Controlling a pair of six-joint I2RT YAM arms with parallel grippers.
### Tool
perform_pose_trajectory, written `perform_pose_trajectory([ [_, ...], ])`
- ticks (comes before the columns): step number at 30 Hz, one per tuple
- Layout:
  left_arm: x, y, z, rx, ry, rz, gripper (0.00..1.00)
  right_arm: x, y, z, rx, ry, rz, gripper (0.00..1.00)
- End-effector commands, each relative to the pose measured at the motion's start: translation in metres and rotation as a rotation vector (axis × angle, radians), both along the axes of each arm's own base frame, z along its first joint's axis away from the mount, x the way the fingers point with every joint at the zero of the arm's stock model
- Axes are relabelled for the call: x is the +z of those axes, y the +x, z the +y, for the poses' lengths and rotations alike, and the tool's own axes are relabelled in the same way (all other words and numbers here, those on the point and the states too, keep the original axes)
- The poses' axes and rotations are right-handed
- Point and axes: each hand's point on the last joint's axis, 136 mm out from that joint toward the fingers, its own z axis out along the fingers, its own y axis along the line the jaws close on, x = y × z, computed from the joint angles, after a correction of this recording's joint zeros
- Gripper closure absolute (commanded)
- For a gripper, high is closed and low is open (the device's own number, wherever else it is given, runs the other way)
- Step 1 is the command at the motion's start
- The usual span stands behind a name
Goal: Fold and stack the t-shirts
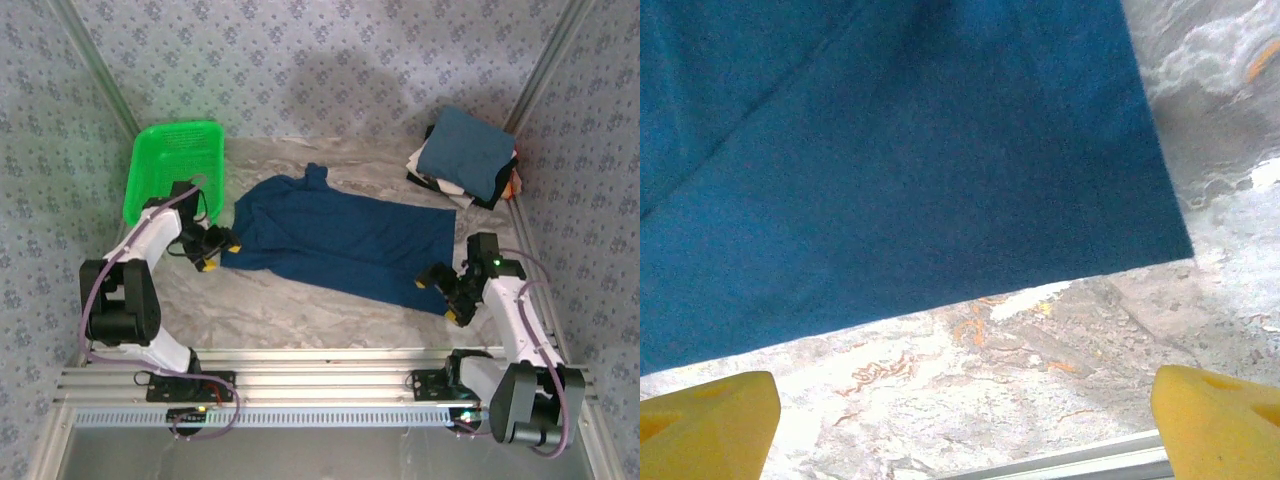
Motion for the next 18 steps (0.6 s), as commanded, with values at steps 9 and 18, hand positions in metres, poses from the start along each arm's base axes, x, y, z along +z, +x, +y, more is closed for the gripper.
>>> perform_pose_trajectory([
  [9,-0.049,0.026,0.008,0.019,0.029,-0.003,0.47,-0.006,0.038,0.027,0.064,0.010,-0.108,0.00],
  [18,-0.068,0.035,0.008,-0.008,0.058,-0.003,0.68,-0.008,0.050,0.043,0.129,0.002,-0.118,0.00],
])
